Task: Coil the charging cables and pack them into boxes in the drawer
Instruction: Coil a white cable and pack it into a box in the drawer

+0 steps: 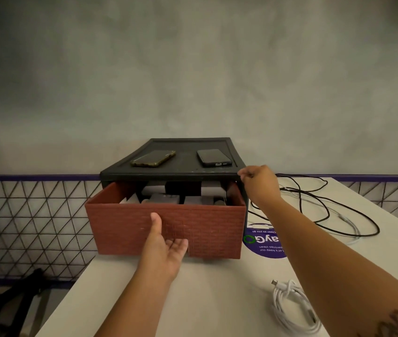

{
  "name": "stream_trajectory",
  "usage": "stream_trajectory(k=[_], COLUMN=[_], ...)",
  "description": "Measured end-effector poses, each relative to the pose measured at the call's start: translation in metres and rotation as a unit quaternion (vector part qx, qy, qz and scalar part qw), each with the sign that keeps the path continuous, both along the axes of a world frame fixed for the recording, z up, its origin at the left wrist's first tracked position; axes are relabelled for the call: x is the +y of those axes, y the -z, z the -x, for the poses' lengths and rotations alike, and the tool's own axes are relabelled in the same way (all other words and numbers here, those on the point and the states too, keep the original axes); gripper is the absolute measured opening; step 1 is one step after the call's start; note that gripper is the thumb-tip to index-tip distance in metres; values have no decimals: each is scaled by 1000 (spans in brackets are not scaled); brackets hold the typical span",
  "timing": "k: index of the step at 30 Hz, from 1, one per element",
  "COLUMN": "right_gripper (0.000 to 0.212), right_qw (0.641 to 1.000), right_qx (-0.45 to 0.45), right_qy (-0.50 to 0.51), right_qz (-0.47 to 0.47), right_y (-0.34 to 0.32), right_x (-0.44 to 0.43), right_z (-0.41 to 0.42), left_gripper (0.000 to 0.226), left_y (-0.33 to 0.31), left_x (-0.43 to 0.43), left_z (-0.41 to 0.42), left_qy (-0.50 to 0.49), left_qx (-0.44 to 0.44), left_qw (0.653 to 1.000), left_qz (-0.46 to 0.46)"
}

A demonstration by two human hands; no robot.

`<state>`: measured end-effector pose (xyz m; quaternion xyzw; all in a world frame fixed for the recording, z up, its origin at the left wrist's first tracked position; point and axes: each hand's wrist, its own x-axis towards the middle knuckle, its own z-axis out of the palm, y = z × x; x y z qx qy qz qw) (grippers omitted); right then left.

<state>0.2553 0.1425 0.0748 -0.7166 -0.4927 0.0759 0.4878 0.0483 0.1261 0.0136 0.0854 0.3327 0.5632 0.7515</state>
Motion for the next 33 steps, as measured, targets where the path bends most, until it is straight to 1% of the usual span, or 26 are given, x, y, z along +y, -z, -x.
stream_trajectory(k=[3, 8, 11, 17, 22, 24, 26, 28, 29, 31, 32, 33], right_gripper=[28, 36, 39, 42, 44, 49, 49, 46, 47, 47, 48, 49], right_qw=[1000, 998, 995, 991, 987, 986, 984, 981, 980, 979, 979, 977], right_qx=[-5, -29, -44, -25, -26, -4, 17, 33, 47, 86, 108, 134], right_qy=[-7, -36, -53, -70, -81, -82, -96, -118, -124, -126, -123, -122], right_qz=[1, 41, 71, 108, 137, 145, 146, 149, 147, 135, 123, 112], right_y=[2, -1, -6, -10, -13, -12, -8, -2, 1, 8, 11, 14], right_x=[-5, -15, -18, -27, -40, -48, -55, -62, -66, -74, -79, -86], right_z=[-1, 0, 1, 11, 23, 31, 40, 50, 55, 59, 59, 60], left_gripper=[73, 72, 67, 65, 61, 56, 51, 50, 50, 43, 39, 34], left_y=[3, 0, -1, 3, 6, 8, 9, 7, 5, -4, -11, -20], left_x=[-11, -41, -61, -105, -137, -144, -149, -153, -155, -161, -163, -164], left_z=[6, 17, 25, 51, 69, 76, 81, 86, 89, 93, 95, 96], left_qy=[0, 3, 9, 10, 16, 22, 28, 57, 94, 185, 222, 246], left_qx=[4, 15, 23, 37, 40, 75, 139, 233, 291, 400, 438, 459], left_qw=[1000, 1000, 1000, 999, 998, 996, 989, 971, 952, 896, 867, 845], left_qz=[-9, -7, -15, 7, 35, 35, 29, 12, -4, -49, -82, -122])
